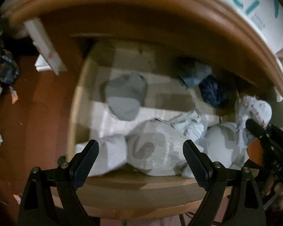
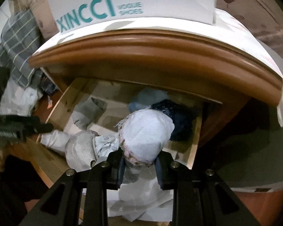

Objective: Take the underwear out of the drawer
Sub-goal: 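Lower the left gripper and grasp the grey hexagon-print underwear while the right gripper holds the white underwear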

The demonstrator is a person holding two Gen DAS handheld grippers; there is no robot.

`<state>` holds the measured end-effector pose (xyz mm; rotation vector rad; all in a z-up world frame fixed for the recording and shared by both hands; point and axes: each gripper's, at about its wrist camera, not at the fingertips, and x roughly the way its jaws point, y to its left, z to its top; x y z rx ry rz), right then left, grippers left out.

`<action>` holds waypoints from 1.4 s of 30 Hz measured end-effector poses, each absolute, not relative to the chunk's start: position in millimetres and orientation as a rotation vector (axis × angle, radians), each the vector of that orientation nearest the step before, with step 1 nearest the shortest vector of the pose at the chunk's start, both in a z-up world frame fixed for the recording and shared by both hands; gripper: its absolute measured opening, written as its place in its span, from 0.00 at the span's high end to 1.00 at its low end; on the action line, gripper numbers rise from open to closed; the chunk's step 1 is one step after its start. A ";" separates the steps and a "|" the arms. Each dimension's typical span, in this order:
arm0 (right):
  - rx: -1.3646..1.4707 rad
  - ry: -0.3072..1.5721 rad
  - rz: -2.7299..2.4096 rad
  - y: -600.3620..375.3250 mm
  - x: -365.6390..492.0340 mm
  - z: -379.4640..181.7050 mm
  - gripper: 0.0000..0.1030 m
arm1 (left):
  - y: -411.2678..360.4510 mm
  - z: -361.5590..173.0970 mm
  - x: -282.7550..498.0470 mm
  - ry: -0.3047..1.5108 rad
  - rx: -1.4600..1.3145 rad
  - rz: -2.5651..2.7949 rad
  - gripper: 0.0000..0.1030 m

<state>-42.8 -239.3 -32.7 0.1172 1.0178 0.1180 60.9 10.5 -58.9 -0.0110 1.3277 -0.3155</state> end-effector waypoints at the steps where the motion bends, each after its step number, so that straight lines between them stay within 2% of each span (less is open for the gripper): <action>1: 0.119 1.015 0.115 -239.5 -42.7 -34.2 0.74 | 6.8 -62.1 60.6 1.345 -0.016 -0.320 0.14; 5: 0.141 1.010 0.115 -244.5 -46.6 -33.4 0.74 | -2.9 -80.7 67.4 1.443 -0.101 -0.305 0.14; 8: 0.151 1.016 0.110 -245.7 -46.0 -34.7 0.74 | -11.2 -90.8 73.4 1.497 -0.141 -0.284 0.10; 24: 0.159 0.982 0.116 -253.6 -54.4 -22.9 0.74 | -20.9 -139.0 89.7 1.710 -0.202 -0.160 0.10; 26: 0.156 0.969 0.107 -254.8 -56.4 -20.1 0.74 | -20.6 -140.7 88.6 1.712 -0.203 -0.171 0.16; 27: 0.157 0.965 0.106 -255.7 -57.2 -19.2 0.74 | -19.4 -140.9 87.9 1.710 -0.206 -0.172 0.24; 30: 0.169 0.967 0.096 -258.4 -57.7 -18.0 0.74 | -17.3 -138.8 85.7 1.703 -0.200 -0.171 0.37; 34: 0.181 0.978 0.084 -260.9 -55.7 -19.8 0.74 | -18.7 -132.0 82.4 1.676 -0.175 -0.198 0.61; 42: 0.172 0.986 0.071 -258.0 -50.7 -21.9 0.74 | -18.5 -115.9 73.4 1.602 -0.130 -0.251 0.79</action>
